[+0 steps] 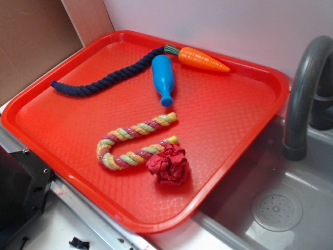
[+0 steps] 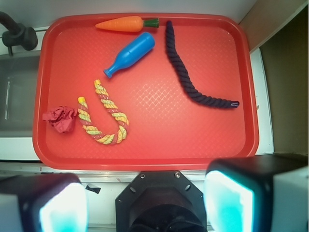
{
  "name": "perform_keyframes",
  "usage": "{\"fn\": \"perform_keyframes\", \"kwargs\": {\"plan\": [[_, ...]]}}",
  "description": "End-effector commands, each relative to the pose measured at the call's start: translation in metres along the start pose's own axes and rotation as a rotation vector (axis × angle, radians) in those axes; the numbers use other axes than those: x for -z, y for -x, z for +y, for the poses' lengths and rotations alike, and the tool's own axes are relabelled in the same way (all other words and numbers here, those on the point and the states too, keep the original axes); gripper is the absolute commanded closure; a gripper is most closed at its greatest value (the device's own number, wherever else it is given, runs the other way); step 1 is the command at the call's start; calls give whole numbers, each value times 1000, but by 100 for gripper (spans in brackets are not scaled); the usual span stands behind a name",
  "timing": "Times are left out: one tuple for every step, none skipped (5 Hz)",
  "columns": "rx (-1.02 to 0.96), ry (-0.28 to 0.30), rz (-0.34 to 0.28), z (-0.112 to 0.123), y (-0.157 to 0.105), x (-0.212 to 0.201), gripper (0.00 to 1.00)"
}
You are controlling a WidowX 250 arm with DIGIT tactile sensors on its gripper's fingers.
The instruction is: Grab the red paper.
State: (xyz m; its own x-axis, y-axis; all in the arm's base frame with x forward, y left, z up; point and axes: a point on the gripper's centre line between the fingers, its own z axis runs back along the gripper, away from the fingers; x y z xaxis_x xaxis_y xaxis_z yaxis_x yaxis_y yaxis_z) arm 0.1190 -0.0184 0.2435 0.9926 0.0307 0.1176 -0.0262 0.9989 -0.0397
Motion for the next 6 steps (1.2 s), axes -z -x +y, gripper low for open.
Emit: {"fn": "perform_keyframes", "kwargs": {"plan": [[0, 0, 0, 0, 0, 0, 0], [-188, -35, -54, -22, -5, 15, 0], [-388, -41, -69, -44, -11, 30, 0], [-621, -28, -93, -69, -23, 54, 0], [-744, 33, -105, -96, -32, 87, 0], [-773, 164, -57, -120, -39, 126, 0]]}}
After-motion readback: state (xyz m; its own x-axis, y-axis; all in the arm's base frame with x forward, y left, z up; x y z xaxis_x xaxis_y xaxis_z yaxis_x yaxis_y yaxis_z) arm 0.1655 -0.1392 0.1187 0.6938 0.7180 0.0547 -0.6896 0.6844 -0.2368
